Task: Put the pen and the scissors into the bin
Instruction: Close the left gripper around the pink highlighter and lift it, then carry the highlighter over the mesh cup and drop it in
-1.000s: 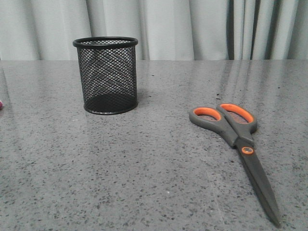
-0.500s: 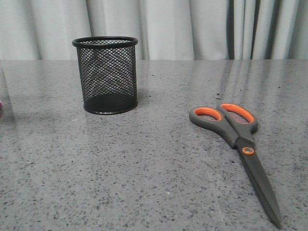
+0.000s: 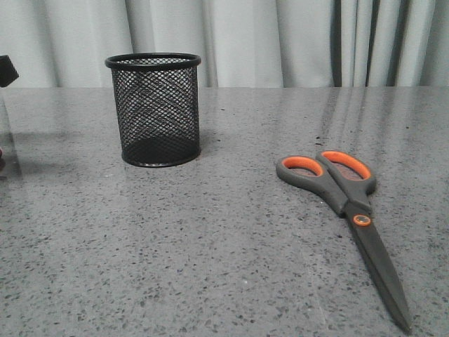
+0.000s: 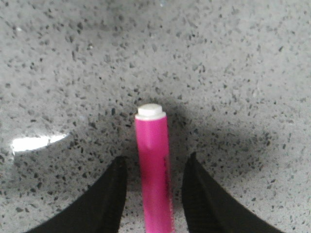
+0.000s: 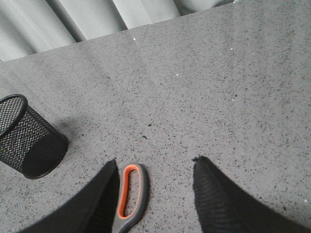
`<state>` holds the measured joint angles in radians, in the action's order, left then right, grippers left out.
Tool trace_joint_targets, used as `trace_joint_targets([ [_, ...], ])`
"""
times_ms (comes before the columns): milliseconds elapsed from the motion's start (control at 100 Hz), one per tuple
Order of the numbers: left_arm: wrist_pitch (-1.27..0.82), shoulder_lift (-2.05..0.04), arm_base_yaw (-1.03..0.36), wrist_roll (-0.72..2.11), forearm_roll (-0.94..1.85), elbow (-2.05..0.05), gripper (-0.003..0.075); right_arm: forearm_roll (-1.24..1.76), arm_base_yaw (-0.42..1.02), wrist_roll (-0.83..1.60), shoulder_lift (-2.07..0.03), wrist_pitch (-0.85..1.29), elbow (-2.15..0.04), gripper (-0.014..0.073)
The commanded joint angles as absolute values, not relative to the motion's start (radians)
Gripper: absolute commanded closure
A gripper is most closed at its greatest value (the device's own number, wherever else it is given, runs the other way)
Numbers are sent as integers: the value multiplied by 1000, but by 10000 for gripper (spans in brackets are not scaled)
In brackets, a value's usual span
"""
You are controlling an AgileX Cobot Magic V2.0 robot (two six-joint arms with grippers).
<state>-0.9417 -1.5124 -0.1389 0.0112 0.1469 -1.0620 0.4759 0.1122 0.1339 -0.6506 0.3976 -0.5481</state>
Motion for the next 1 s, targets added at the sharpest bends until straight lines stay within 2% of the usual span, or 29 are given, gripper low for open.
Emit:
trace_joint_targets([
  [0,-917,-1509,-146,-6,131,-1084,462,475,114,146,-654,343,-588,274],
  [100,-934,-1535,-148,-6,131,-1084,505,475,114,146,-654,343,-588,274],
  [170,-955,-1553,-156,0,130,-1084,565,475,114,146,-654,343,-588,274],
  [310,-985,-1580,-182,79,127,-1084,741,475,114,146,-654,345,-588,274],
  [440,-940,-1567,-191,100,143,-1092,739,475,114,146,-654,362,-588,274],
  [580,-736,-1459,-191,192,291,-1138,739,475,114,146,-654,371,-588,274],
  [650,-586,-1381,-191,290,456,-1157,739,475,114,146,-654,374,-588,274],
  [820,-239,-1246,-241,700,1052,-1180,738,475,114,146,-654,375,-588,274],
  [920,-197,-1245,-305,1012,1350,-1198,738,475,114,146,-661,364,-588,274],
  [990,-197,-1269,-353,1158,1463,-1198,738,476,114,146,-671,359,-588,274],
])
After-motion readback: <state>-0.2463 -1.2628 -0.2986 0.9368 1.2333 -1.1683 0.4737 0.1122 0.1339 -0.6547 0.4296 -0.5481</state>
